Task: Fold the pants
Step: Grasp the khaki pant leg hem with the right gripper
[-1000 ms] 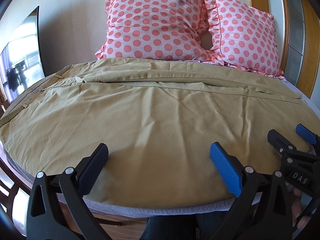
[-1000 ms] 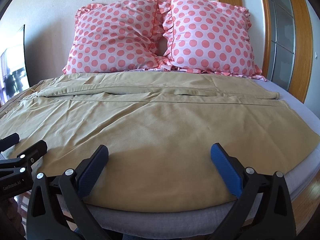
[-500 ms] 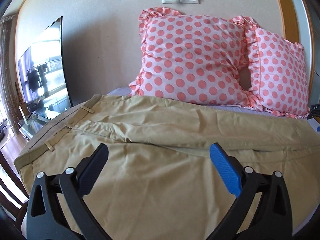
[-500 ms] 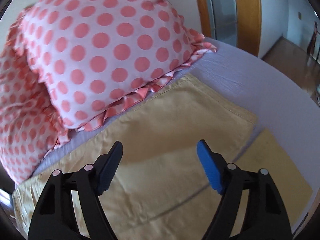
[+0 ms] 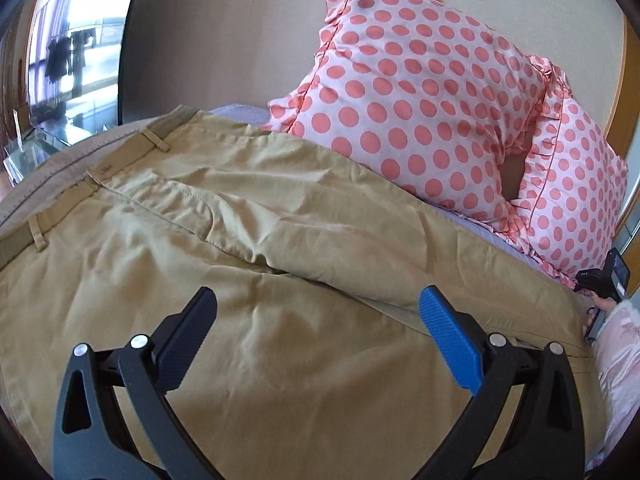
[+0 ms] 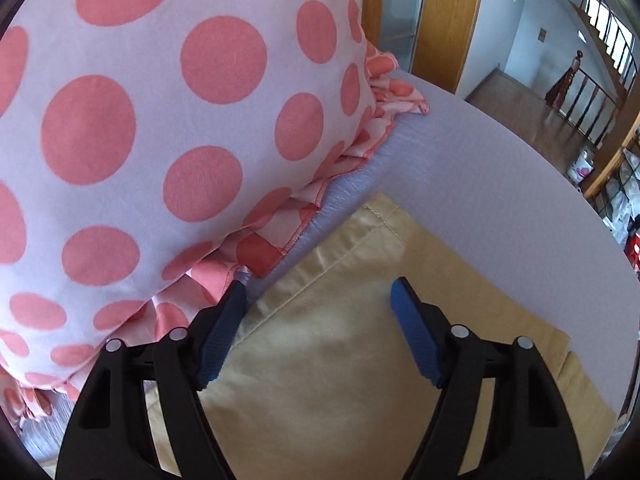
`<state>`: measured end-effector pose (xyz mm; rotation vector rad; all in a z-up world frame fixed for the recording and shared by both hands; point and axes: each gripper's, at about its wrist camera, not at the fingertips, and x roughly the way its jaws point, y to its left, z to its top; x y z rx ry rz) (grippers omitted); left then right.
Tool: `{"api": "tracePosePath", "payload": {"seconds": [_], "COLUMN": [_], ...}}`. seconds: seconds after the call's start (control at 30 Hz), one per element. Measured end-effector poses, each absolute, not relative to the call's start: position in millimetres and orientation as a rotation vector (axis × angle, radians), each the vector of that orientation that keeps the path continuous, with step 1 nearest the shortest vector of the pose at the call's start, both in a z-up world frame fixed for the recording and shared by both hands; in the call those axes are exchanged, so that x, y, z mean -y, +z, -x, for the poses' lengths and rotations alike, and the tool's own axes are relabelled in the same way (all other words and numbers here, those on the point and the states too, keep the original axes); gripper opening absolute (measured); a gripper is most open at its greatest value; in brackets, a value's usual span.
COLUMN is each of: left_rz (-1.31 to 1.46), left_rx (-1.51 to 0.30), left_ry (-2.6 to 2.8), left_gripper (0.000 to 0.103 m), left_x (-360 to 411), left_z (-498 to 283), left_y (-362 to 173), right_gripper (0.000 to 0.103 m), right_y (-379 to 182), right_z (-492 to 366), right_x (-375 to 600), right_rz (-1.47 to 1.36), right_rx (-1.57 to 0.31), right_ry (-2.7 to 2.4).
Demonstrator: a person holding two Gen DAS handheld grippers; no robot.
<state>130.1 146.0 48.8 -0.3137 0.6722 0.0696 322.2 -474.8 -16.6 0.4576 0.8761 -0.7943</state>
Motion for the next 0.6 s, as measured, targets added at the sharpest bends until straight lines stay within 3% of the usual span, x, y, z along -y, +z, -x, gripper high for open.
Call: {"api": "tracePosePath", "payload": {"seconds": [0.1, 0.13, 0.2, 0.43, 0.6], "left_rz": [0.318, 0.311, 0.299, 0.322, 0.308], "left_rx": [-0.689, -0.692, -0.693, -0.681, -0.656], "left_ry": [0.055, 0.052, 0.044, 0.012, -0.013], "left_gripper": [0.101, 0.101, 0.101, 0.101, 0.101], "left_x": [-144, -143, -140, -141, -136], "left_z": [-132, -133, -133, -130, -126], "left_y": [45, 45, 44, 43, 46], "right_gripper": [0.018, 0.011, 0.004, 0.004, 0.004], "right_y": [-15, -15, -11, 28, 9], "right_z": [-305, -298, -278, -131, -16], "right_x": [479, 484, 491, 472, 444], "right_rz": [-0.463, -0.493, -0.606, -0.821, -0.945], "right_rx": [-0.823, -0.809, -0.771, -0.450, -0.422], "right_ry": [-0.766, -0.737, -0.653, -0.295, -0.262]}}
